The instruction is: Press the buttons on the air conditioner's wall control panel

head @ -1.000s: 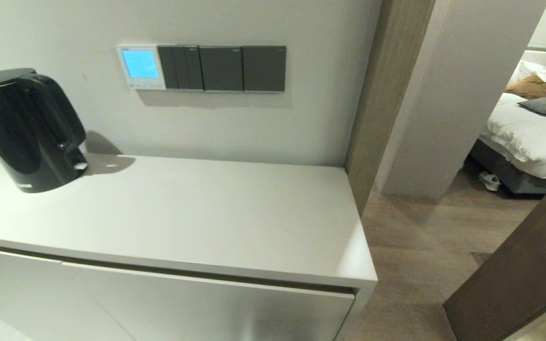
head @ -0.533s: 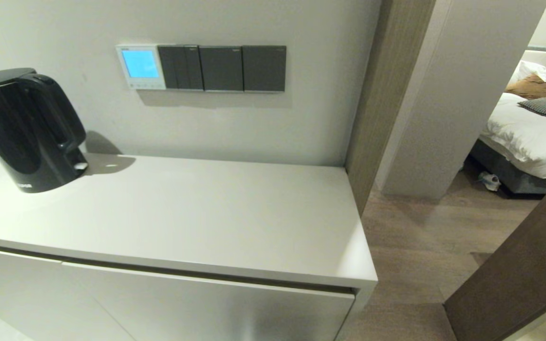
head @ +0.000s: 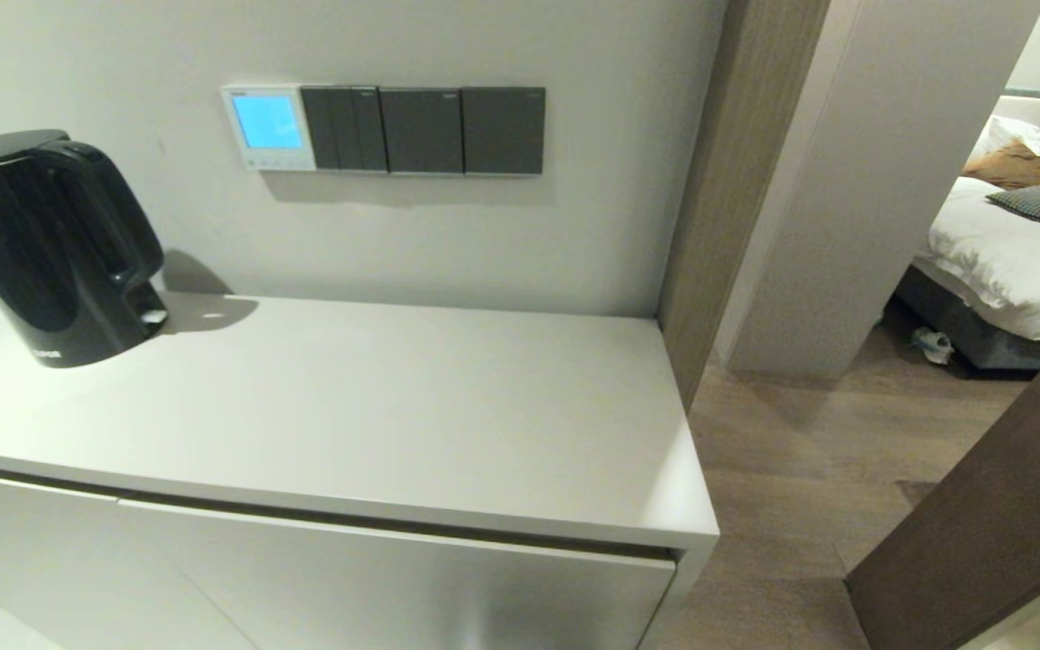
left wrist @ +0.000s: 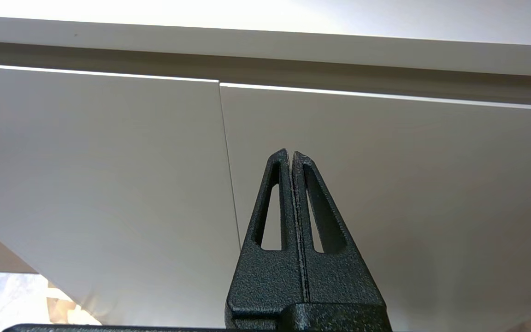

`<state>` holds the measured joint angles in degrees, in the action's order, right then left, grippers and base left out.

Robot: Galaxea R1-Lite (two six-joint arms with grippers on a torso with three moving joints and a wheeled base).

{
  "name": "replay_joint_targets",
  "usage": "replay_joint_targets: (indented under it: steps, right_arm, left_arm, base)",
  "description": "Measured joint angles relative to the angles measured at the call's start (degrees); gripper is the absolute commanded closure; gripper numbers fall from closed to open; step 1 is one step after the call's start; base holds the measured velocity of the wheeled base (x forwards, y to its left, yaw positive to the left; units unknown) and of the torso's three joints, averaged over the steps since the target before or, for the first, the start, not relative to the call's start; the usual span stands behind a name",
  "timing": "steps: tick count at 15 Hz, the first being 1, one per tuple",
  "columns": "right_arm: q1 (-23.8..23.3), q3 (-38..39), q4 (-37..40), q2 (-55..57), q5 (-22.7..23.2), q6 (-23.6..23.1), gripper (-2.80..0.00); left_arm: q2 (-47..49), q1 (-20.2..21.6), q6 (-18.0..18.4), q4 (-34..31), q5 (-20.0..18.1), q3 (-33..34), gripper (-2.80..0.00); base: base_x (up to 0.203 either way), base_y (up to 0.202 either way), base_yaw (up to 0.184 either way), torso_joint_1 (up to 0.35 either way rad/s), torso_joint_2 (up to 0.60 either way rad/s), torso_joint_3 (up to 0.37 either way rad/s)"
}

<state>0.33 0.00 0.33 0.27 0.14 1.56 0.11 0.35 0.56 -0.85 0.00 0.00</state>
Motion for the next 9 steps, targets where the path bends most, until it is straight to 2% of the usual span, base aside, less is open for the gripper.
replay_joint_targets:
  steps: [9]
  right_arm:
    - [0.0,0.0,0.0,0.0,0.0,0.0,0.00]
  left_arm:
    - [0.0,0.0,0.0,0.0,0.0,0.0,0.00]
  base:
    - [0.000,0.000,0.000,0.000,0.00,0.000]
